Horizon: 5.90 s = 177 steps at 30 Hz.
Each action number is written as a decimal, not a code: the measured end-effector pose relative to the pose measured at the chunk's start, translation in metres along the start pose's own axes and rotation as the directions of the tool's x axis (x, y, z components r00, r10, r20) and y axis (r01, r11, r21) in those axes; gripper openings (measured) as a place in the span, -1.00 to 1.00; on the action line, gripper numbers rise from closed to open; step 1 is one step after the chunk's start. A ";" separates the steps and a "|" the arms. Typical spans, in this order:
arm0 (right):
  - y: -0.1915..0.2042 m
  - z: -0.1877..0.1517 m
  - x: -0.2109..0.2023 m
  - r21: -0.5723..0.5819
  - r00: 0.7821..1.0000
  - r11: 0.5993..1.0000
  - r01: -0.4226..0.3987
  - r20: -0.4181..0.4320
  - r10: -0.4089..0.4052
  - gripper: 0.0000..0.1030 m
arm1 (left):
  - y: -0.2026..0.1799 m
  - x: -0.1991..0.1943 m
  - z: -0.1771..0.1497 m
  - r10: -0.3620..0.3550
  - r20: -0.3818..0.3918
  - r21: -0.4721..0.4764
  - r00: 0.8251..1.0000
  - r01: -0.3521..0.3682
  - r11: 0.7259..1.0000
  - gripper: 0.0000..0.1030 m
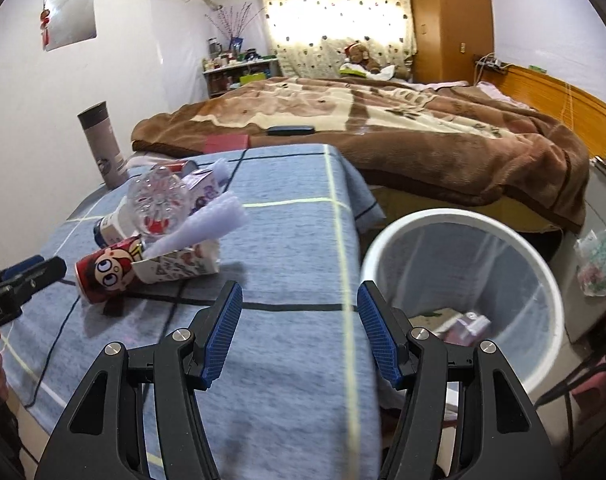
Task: Collect trash
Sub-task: 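Move both open tools back toward the remaining trash on the table, then grasp the plastic bottle with the right tool while the left tool grasps the red milk can, then lift the bottle and milk can and carry them toward the wastebasket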
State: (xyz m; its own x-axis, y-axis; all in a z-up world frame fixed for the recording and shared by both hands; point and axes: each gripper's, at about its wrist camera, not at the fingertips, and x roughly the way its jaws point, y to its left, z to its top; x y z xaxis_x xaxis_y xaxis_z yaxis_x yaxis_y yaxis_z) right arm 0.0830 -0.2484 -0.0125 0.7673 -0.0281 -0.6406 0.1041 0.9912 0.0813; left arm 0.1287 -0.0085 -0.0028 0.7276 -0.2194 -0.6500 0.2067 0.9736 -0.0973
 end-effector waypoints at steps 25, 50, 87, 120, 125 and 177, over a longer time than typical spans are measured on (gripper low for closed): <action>0.097 0.078 0.036 -0.266 0.966 0.931 -0.248 0.009 0.260 0.19 | 0.000 0.063 0.024 -0.129 -0.131 0.075 0.983 0.140 0.987 0.44; 0.118 0.067 0.053 -0.397 0.933 0.853 -0.339 -0.258 0.251 0.19 | 0.057 0.050 0.002 -0.092 -0.160 -0.064 0.983 0.083 0.995 0.07; 0.174 0.020 0.071 -0.271 0.875 0.888 -0.371 -0.421 0.237 0.23 | 0.099 0.052 0.001 -0.043 -0.166 -0.108 0.985 0.025 0.994 0.35; 0.145 0.028 0.039 -0.169 0.924 0.921 -0.351 -0.222 0.311 0.22 | 0.105 0.000 0.019 -0.107 -0.047 -0.167 0.993 0.098 0.981 0.08; 0.138 0.030 0.033 -0.150 0.925 0.922 -0.358 -0.194 0.328 0.22 | 0.089 -0.004 0.021 -0.096 -0.047 -0.132 0.994 0.090 0.987 0.08; -0.070 -0.002 -0.038 0.204 0.998 0.979 0.001 0.054 -0.013 0.22 | -0.194 0.009 -0.027 -0.318 -0.215 0.235 0.923 0.365 0.901 0.55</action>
State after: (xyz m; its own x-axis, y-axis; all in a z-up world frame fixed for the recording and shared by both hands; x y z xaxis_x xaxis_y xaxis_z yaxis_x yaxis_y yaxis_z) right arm 0.0450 -0.3168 0.0047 0.7993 -0.0474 -0.5991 0.2321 0.9439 0.2350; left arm 0.0777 -0.1976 -0.0099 0.4656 -0.4983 -0.7313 0.6056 0.7820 -0.1473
